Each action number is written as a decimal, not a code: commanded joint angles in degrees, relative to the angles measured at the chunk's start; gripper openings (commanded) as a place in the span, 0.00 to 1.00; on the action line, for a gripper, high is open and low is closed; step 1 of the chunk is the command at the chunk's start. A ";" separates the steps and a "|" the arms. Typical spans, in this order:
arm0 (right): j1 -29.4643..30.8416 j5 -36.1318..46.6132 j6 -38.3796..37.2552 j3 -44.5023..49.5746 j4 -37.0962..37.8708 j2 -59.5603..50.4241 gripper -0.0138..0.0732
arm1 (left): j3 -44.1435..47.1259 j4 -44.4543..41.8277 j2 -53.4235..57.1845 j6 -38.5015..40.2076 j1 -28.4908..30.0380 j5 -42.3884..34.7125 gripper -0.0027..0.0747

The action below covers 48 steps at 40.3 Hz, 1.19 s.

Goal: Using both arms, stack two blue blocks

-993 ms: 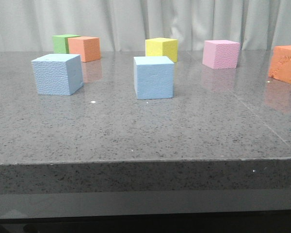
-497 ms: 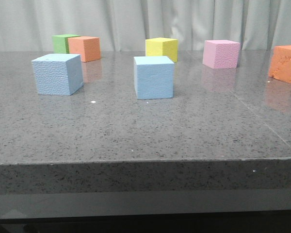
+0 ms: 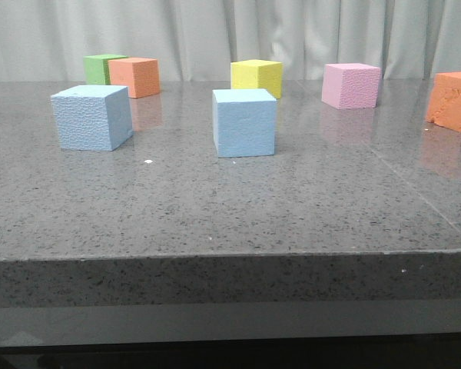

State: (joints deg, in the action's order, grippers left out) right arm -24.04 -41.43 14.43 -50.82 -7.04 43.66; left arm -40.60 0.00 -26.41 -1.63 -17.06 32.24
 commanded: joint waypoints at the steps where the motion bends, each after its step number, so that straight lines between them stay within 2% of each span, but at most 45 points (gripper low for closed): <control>1: 0.49 4.19 0.61 -1.28 -0.52 -0.33 0.89 | -3.60 0.00 -4.55 -0.11 -2.00 -3.91 0.82; 11: 0.49 4.19 0.61 -1.28 -0.52 -0.33 0.89 | -9.36 0.00 -18.43 -0.11 -2.66 -2.46 0.82; 33: 0.49 4.19 0.61 -1.28 -0.52 -0.33 0.89 | -29.45 1.99 -52.06 -0.11 -2.66 1.00 0.82; 43: 0.49 4.19 0.61 -1.28 -0.52 -0.33 0.89 | -40.46 1.99 -63.26 -0.11 -2.66 7.14 0.82; 48: 0.49 4.19 0.61 -1.28 -0.52 -0.33 0.89 | -45.22 1.99 -67.81 3.58 -2.66 10.30 0.82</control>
State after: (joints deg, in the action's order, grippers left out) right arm -24.04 -41.43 14.43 -50.82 -7.04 43.66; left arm -81.30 1.52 -94.24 -0.46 -19.34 43.07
